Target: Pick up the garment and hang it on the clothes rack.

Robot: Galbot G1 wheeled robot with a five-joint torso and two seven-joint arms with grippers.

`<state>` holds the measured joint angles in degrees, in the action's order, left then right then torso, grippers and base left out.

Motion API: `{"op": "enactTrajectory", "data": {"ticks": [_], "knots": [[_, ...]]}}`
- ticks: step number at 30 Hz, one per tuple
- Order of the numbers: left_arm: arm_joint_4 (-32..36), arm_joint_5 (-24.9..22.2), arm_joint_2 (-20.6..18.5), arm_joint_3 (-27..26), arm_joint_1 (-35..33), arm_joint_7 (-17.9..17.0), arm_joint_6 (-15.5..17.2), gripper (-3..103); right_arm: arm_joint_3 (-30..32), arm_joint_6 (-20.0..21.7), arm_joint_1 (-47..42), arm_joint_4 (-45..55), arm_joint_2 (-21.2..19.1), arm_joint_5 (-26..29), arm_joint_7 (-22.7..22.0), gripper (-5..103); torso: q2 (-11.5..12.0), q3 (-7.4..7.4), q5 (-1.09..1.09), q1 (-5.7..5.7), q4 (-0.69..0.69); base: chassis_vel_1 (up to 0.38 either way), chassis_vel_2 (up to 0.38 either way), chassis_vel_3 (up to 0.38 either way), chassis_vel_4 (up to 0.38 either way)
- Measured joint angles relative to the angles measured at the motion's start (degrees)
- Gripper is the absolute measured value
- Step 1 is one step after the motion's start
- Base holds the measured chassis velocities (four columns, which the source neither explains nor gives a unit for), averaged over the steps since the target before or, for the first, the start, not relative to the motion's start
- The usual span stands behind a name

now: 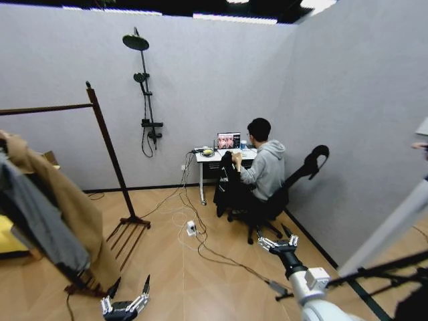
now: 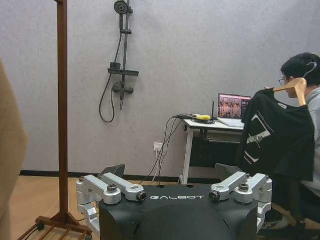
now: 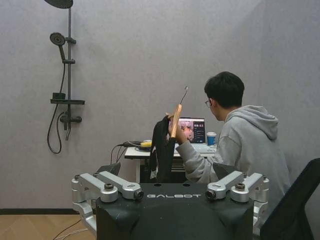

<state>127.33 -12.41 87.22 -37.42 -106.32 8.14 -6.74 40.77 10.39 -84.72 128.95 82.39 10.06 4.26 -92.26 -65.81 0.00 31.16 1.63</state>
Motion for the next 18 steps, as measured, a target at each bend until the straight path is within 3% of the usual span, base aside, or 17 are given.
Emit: {"op": "enactTrajectory", "data": {"ticks": [13, 18], "knots": [[0.0, 0.0, 0.0, 0.0, 0.0, 0.0, 0.0, 100, 0.1, -0.9, 0.1, -0.3, -0.1, -1.4, 0.3, 100, 0.0, 0.02, -0.01, -0.03, 0.0, -0.357, 0.352, 0.359, -0.344], [0.0, 0.0, 0.0, 0.0, 0.0, 0.0, 0.0, 100, 0.6, 1.0, 1.5, -0.5, -1.4, -1.5, 0.2, 100, 0.0, 0.0, 0.01, 0.01, -0.02, -0.326, 0.333, 0.335, -0.327]]}}
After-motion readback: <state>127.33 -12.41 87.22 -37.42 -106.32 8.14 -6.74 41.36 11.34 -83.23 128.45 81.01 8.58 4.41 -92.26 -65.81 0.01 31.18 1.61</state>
